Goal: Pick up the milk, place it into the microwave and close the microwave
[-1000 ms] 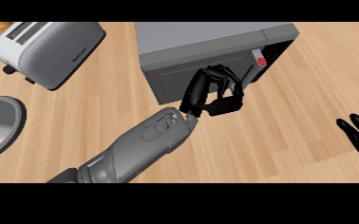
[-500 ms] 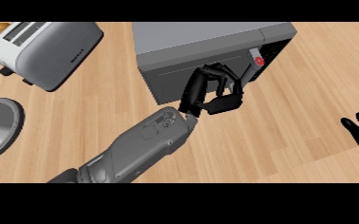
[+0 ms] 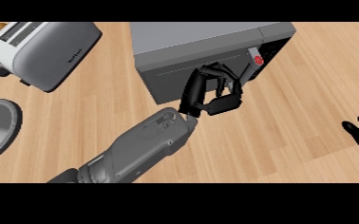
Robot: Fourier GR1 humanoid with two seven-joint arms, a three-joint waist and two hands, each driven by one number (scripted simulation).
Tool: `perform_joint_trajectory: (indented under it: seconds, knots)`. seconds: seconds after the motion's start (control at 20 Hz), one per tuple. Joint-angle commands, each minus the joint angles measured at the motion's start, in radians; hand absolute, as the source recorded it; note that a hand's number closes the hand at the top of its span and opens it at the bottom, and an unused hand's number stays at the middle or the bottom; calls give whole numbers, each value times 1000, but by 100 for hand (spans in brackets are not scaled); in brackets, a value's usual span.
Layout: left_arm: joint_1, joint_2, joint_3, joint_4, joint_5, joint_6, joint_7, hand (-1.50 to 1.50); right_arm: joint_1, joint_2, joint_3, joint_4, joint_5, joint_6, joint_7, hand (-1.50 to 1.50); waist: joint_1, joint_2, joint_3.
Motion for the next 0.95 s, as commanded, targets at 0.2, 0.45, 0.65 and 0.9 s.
perform_joint_trajectory:
  seconds: [0.2,0.45,0.65,0.9]
  knots:
    - [-61,1,73,128,48,20,-34,150,-13,-27,8,-21,-35,21,17,-150,-8,23,-1]
    - [-67,1,70,132,66,23,-61,150,-15,-32,6,-38,-54,12,25,-150,-13,23,-2]
    - [-67,1,72,141,86,24,-70,150,-8,-38,4,-41,-74,17,28,-150,-18,23,-1]
    - [-66,1,59,136,101,35,-103,150,-21,-52,3,-46,-83,14,39,-150,-16,30,-1]
